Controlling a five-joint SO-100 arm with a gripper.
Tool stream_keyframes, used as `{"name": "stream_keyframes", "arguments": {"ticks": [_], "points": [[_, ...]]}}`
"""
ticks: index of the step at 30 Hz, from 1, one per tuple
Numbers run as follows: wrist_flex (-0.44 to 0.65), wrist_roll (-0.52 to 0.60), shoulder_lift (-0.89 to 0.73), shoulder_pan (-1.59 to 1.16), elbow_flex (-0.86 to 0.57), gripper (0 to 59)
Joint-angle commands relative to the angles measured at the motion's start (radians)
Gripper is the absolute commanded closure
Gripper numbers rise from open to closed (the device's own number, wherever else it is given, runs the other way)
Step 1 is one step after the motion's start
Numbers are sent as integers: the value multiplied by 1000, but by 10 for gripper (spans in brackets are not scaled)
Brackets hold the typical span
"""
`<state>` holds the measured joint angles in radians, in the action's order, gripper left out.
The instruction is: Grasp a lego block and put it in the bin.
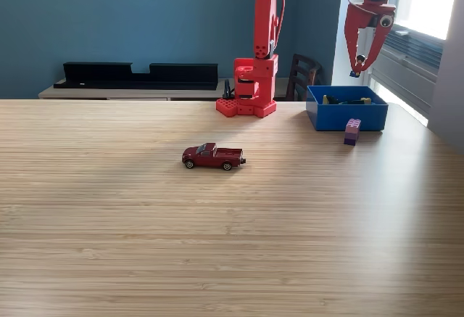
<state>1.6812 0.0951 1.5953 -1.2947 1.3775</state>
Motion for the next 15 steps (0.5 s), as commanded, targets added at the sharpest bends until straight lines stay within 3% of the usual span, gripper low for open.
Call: {"name": "stream_keyframes", "arguments": {"ticks": [1,4,8,11,14,15], "points": [[11,-9,74,-21,3,421],[11,-12,74,-23,8,396],[11,-14,74,-18,5,407],[11,-2,74,5,5,463],[11,23,74,69,6,585],[11,34,74,103,3,585]]}}
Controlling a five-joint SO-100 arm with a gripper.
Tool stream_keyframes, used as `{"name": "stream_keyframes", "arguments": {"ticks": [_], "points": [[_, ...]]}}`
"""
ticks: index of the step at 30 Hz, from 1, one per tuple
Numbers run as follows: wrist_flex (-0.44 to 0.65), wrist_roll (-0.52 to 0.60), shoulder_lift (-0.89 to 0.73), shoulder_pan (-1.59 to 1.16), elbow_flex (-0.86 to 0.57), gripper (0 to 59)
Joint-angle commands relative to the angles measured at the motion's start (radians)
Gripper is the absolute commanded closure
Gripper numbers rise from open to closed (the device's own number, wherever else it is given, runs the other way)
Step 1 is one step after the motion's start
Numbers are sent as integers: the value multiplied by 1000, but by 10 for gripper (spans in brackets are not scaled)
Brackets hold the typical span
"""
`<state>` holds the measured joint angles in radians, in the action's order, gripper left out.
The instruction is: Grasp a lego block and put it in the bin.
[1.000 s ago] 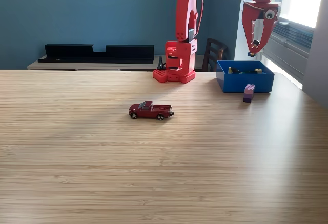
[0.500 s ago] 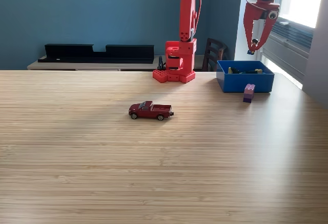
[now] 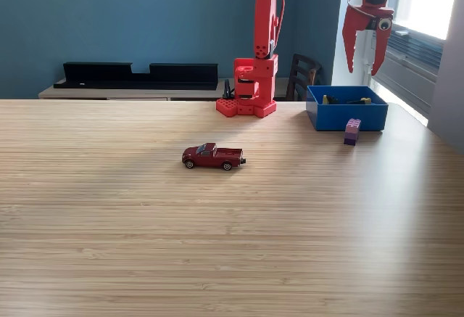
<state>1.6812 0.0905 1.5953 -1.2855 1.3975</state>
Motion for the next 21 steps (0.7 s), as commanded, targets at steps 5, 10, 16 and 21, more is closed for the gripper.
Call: {"name": "stream_keyframes", "arguments": {"ticks": [5,10,16,21], "points": [[11,115,74,379,-78,585],[9,183,75,693,-103,585],[3,202,75,933,-101,585],[3,204,75,992,-77,585]]}}
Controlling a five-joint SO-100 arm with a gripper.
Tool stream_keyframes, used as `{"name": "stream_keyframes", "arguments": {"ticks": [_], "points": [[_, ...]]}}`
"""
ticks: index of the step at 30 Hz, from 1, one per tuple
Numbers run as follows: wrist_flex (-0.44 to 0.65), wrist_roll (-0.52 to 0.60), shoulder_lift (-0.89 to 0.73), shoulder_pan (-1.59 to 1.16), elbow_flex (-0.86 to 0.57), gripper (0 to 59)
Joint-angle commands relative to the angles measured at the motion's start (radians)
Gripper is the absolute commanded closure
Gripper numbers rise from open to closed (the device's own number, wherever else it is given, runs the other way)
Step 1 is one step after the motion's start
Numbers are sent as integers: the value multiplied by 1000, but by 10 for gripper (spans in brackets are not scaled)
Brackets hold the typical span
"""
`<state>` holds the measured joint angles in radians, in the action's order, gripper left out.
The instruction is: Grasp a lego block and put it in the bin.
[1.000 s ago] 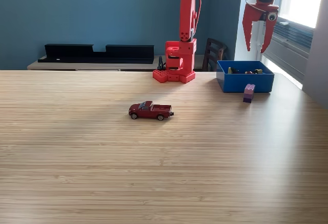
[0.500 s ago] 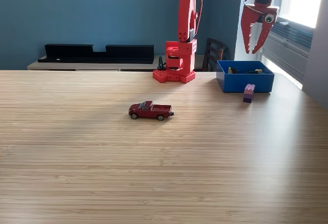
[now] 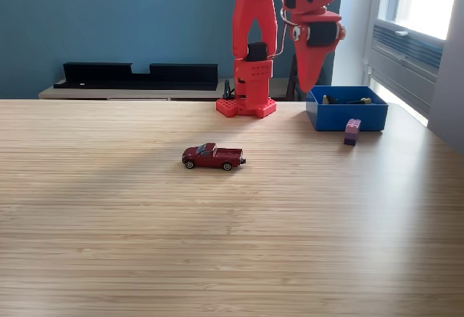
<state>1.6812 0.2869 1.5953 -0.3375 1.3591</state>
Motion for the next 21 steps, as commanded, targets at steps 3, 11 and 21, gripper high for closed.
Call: {"name": "stream_keyframes", "arguments": {"ticks": [3,11,21], "points": [[3,9,75,54,-9,585],[-5,-11,75,87,-23,585],[-164,-3,75,198,-3,585]]}}
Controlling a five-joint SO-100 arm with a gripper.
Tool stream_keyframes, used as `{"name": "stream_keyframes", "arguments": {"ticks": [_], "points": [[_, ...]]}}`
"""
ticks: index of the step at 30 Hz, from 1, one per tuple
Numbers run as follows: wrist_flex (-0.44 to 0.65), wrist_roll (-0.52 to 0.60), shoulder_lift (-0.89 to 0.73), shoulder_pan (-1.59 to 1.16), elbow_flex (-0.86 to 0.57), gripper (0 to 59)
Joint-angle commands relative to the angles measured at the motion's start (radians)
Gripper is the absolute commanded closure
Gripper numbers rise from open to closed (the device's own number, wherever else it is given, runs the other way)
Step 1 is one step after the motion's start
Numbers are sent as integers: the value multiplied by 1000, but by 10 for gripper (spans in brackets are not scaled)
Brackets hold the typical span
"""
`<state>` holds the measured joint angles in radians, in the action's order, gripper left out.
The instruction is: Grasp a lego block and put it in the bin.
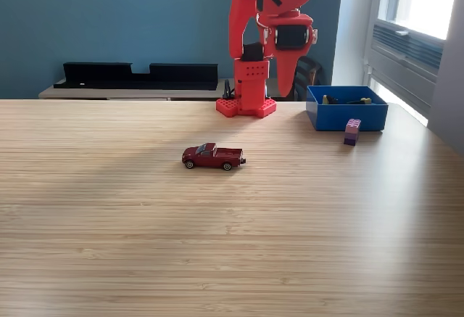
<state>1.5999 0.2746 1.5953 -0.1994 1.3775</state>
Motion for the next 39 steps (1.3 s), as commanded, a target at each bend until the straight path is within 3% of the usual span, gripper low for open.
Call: {"name": "stream_keyframes", "arguments": {"ticks": [1,3,4,8,14,25,32,39], "points": [[-110,5,75,74,-3,584],[-173,-31,75,94,49,584],[-206,-52,75,104,80,553],[-324,-141,75,155,210,366],[-388,-209,75,229,318,292],[-400,-336,75,430,428,281],[-568,-408,74,508,568,307],[-655,-400,72,502,595,320]]}}
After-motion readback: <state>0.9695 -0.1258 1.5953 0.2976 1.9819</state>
